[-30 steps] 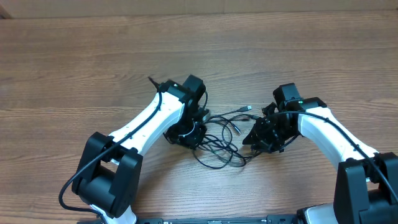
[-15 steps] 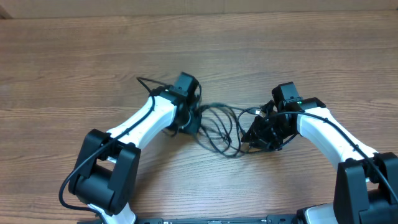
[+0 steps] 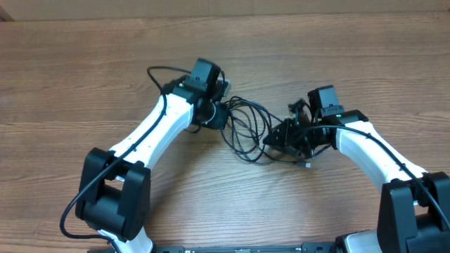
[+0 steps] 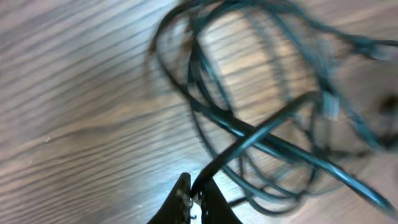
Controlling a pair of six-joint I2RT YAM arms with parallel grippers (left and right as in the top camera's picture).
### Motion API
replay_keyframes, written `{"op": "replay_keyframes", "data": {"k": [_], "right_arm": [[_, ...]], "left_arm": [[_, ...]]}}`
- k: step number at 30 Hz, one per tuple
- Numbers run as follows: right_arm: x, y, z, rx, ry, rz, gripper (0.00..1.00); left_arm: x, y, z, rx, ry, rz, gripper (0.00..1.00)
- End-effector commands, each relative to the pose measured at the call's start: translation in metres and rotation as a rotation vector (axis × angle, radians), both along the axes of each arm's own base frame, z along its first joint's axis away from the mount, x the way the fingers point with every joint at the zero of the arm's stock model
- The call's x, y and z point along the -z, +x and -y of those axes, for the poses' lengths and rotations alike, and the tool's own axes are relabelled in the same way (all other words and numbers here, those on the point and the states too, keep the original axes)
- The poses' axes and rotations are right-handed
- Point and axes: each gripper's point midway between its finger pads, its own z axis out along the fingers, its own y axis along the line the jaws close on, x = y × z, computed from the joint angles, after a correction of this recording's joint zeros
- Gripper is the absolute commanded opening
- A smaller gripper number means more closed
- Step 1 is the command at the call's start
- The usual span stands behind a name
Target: Untangle cables
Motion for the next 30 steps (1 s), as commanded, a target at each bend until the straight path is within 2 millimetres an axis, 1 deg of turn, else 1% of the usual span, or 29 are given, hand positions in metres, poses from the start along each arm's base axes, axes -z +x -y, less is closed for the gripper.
{"op": "replay_keyframes", "data": {"k": [1, 6, 9, 11, 14, 17, 19, 20, 22, 24, 26, 27, 30], "right_arm": [[-0.016, 0.005, -0.019, 0.000, 0.101, -0.003, 0.26], [-0.015, 0.015, -0.033, 0.046, 0.070, 0.018, 0.25], [-0.013, 0.017, -0.043, 0.057, 0.045, 0.035, 0.25], [-0.010, 0.016, -0.048, 0.066, 0.014, 0.035, 0.24], [-0.002, 0.009, -0.055, 0.052, -0.044, 0.048, 0.23], [0.003, -0.001, -0.064, 0.016, -0.074, 0.047, 0.24], [0.007, -0.006, -0.067, 0.002, -0.098, 0.047, 0.23], [0.008, -0.008, -0.067, -0.002, -0.111, 0.047, 0.20], [0.009, -0.011, -0.065, -0.006, -0.117, 0.032, 0.08], [0.000, -0.011, -0.066, -0.032, -0.064, 0.038, 0.07], [-0.013, -0.007, -0.065, -0.064, -0.014, 0.073, 0.08], [-0.019, -0.002, -0.061, -0.059, 0.004, 0.091, 0.08], [-0.019, 0.006, -0.047, -0.013, -0.001, 0.081, 0.10]], "left_arm": [[-0.046, 0.000, 0.030, 0.141, -0.153, 0.026, 0.07], [-0.077, -0.006, 0.037, 0.204, -0.191, 0.019, 0.06], [-0.089, -0.008, 0.036, 0.223, -0.186, 0.017, 0.06], [-0.093, -0.009, 0.034, 0.219, -0.173, 0.014, 0.06], [-0.087, -0.005, 0.017, 0.178, -0.072, 0.020, 0.06], [-0.077, 0.000, -0.012, 0.065, 0.089, 0.016, 0.06], [-0.073, -0.001, -0.025, 0.026, 0.155, 0.010, 0.06], [-0.072, -0.003, -0.029, 0.020, 0.175, 0.002, 0.06], [-0.070, -0.006, -0.038, -0.017, 0.218, -0.017, 0.07], [-0.068, -0.010, -0.051, -0.061, 0.281, -0.033, 0.07], [-0.064, -0.012, -0.059, -0.076, 0.322, -0.039, 0.07], [-0.061, -0.014, -0.060, -0.075, 0.329, -0.048, 0.08], [-0.053, -0.021, -0.056, -0.063, 0.301, -0.082, 0.11]]}}
